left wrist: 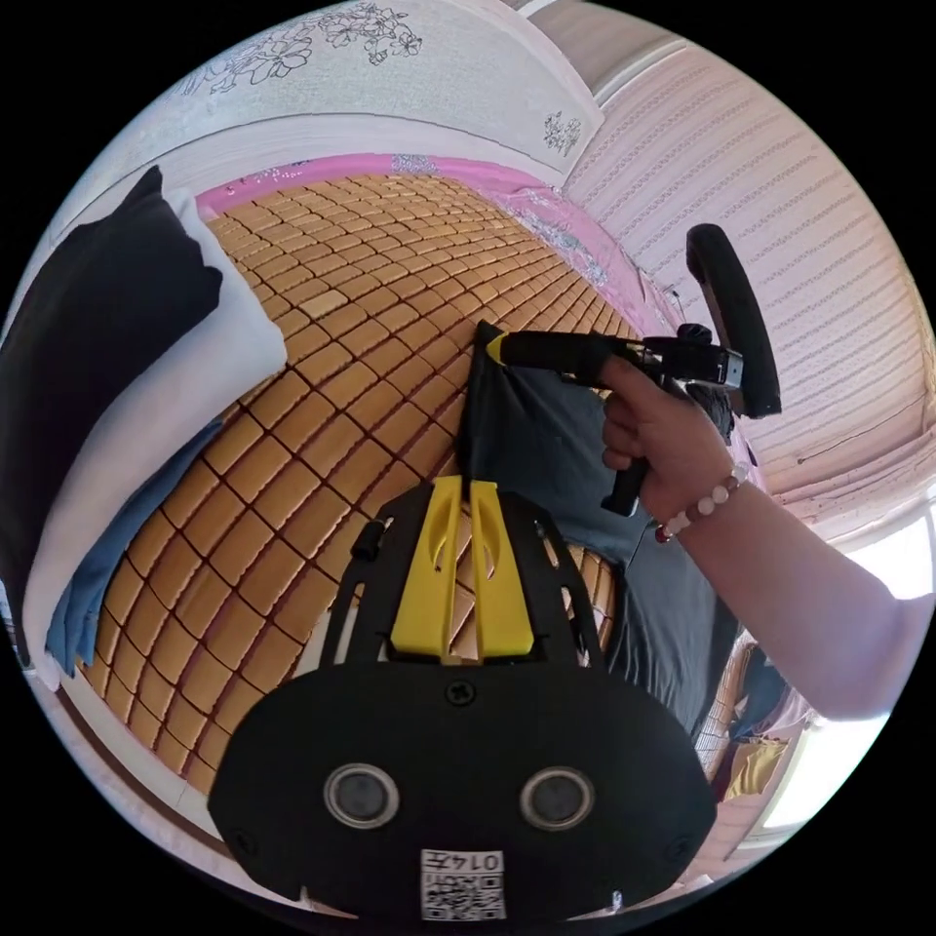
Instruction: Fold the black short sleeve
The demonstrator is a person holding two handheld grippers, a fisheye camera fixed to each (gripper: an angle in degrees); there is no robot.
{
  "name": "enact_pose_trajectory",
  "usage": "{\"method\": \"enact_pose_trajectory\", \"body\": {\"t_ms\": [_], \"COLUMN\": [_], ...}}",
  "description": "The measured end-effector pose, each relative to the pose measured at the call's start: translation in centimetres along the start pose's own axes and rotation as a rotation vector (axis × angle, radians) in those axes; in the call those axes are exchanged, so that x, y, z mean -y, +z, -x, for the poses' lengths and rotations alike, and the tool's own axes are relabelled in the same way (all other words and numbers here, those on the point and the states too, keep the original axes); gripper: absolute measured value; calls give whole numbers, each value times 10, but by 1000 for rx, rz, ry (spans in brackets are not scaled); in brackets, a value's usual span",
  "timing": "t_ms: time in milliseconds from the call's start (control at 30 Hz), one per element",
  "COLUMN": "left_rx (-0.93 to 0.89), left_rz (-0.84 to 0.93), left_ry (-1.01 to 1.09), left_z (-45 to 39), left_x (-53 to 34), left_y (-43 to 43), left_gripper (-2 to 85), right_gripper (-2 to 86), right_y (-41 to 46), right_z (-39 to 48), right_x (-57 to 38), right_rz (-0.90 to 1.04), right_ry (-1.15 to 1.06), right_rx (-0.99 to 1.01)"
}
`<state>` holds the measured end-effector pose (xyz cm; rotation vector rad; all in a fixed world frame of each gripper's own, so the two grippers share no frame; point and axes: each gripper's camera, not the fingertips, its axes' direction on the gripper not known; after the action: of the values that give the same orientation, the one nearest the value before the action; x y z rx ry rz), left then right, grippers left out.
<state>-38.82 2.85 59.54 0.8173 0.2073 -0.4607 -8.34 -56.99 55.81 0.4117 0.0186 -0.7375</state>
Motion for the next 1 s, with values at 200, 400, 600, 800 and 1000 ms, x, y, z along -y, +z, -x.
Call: {"method": "enact_pose_trajectory", "body": {"t_ms": [200, 400, 600, 800, 1000], "left_rx": [18, -21, -110, -353, -394], "left_rz": [-16, 38, 120, 256, 396], "left_ry": [9, 234, 597, 912, 1280], "left_z": [-13, -68, -189, -349, -500], "left_x": [1, 7, 3, -26, -93], "left_y": [-22, -44, -22, 34, 78], "left_gripper": [28, 12, 15, 38, 54], "right_gripper": [18, 19, 36, 67, 70], "right_y": [-92, -174, -260, -303, -323], "right_z": [-18, -71, -120, -149, -143], "right_x": [-88, -283, -460, -552, -600], "right_rz": [-224, -237, -238, -381, -485], "right_ry": [154, 538, 981, 1208, 1254], "right_rx": [96, -54, -303, -283, -179]}}
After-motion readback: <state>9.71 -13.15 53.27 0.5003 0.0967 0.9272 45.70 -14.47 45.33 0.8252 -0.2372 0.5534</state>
